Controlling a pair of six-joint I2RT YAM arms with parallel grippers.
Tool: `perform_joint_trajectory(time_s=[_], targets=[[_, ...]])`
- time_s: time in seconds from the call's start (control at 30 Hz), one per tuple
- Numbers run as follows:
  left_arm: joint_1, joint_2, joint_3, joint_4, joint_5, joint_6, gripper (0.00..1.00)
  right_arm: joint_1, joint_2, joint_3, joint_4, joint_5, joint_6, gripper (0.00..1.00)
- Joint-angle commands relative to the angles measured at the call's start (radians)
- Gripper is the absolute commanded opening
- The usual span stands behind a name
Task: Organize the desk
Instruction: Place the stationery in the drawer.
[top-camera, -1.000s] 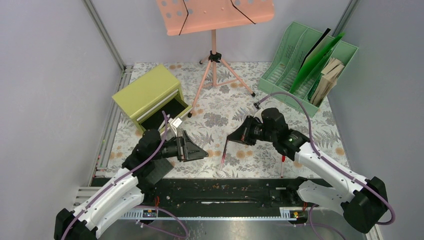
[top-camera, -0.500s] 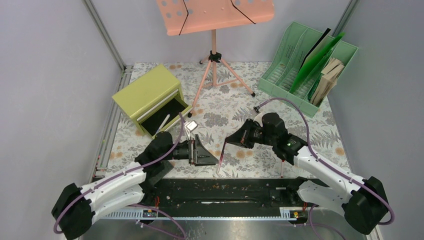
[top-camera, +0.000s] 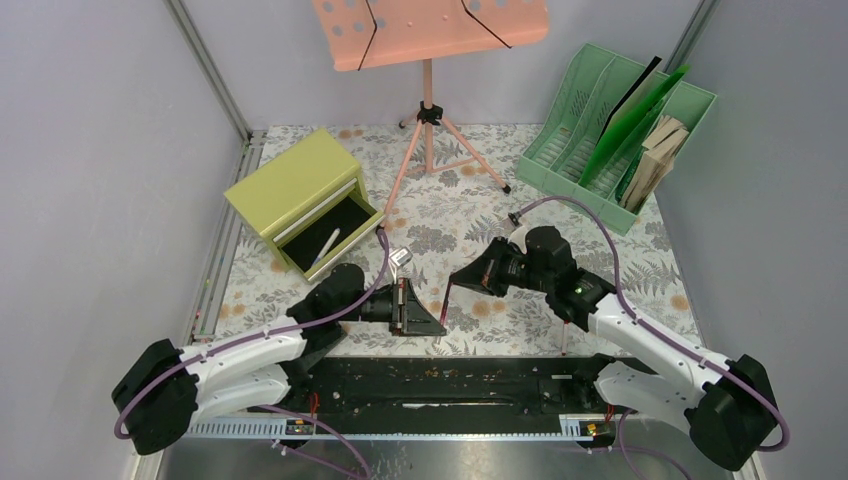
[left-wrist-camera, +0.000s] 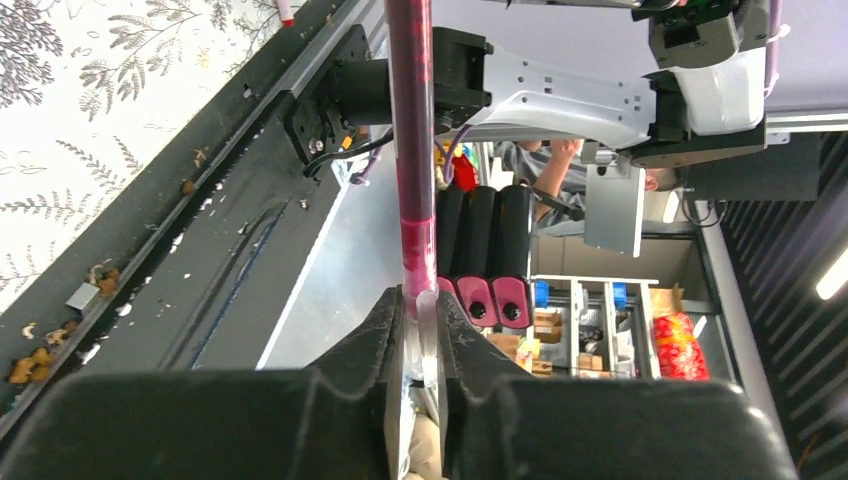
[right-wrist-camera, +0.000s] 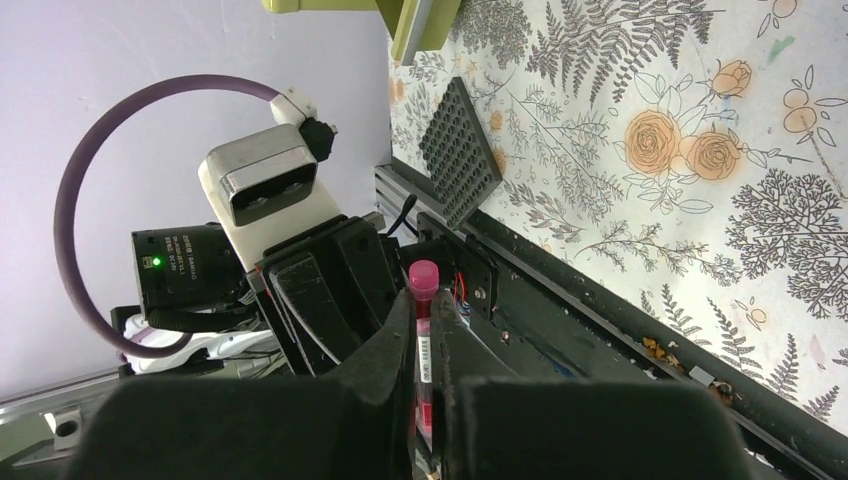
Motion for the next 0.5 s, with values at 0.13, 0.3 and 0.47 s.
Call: perform_joint_trajectory(time_s=[0.13, 0.3, 0.47], targets=[[-0.005, -0.017, 0.055, 0.005, -0.078, 0.04, 0.02, 0.01, -0.042, -0.025, -0.013, 0.01, -0.014, 0.38], [-0.006, -0.044, 0.052, -0.053, -0.113, 0.064, 0.0, 0.01, -0.09, -0.022, -0.113, 0.049, -0.056, 0.82], [-0.001, -0.09, 0.045, -0.101, -0.167, 0.102, 0.0, 0.009, -0.145, -0.031, -0.195, 0.097, -0.094, 0.97]])
